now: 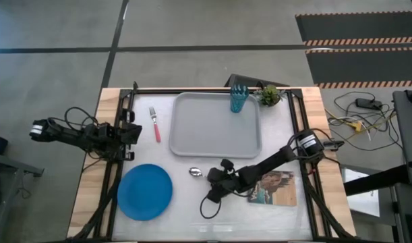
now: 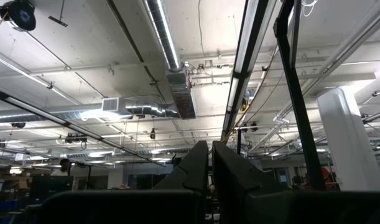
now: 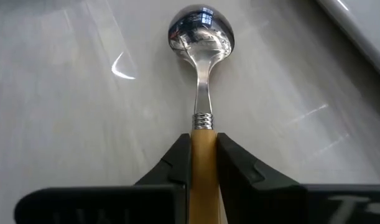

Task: Pick and place plate/cup/fork/spoon on tray
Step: Put the yellow spoon to the left side of the tray

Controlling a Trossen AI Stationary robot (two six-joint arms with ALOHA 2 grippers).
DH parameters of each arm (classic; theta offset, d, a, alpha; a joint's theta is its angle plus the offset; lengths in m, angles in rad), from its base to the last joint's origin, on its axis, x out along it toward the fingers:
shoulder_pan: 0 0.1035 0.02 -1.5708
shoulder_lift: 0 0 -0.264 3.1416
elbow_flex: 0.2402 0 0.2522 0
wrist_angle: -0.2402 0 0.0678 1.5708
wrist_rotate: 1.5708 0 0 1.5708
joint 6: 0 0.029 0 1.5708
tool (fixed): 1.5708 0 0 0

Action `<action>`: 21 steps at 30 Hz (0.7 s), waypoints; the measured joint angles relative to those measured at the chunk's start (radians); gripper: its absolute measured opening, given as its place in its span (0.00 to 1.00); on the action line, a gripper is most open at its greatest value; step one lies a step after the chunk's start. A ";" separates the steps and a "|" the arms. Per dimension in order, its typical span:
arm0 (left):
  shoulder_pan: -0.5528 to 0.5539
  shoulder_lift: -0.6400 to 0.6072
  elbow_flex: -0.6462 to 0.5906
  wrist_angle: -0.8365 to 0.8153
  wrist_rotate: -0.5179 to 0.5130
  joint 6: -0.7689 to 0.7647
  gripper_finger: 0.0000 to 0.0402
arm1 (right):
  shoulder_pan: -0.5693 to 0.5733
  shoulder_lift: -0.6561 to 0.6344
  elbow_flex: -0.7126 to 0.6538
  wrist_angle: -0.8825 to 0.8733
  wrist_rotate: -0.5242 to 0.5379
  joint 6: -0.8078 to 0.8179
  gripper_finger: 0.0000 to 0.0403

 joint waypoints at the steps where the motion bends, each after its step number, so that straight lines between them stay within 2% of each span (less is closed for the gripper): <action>1: 0.000 0.000 0.000 0.000 0.000 0.000 0.01 | 0.000 -0.019 -0.007 -0.002 -0.009 -0.010 0.09; 5: 0.000 0.001 0.000 0.000 0.000 0.000 0.01 | 0.006 -0.143 -0.079 0.019 -0.017 -0.038 0.09; 8: 0.000 0.001 0.000 0.000 0.000 0.000 0.01 | 0.003 -0.259 -0.194 0.122 -0.001 -0.058 0.09; 14: -0.001 0.022 0.003 -0.001 0.014 -0.001 0.01 | 0.002 -0.458 -0.461 0.594 -0.028 -0.184 0.09; 17: -0.001 0.056 0.020 0.000 0.015 0.000 0.01 | -0.007 -0.503 -0.569 0.839 -0.053 -0.274 0.09; 21: -0.001 0.143 0.060 -0.001 0.034 -0.004 0.01 | -0.016 -0.541 -0.654 1.105 -0.143 -0.355 0.09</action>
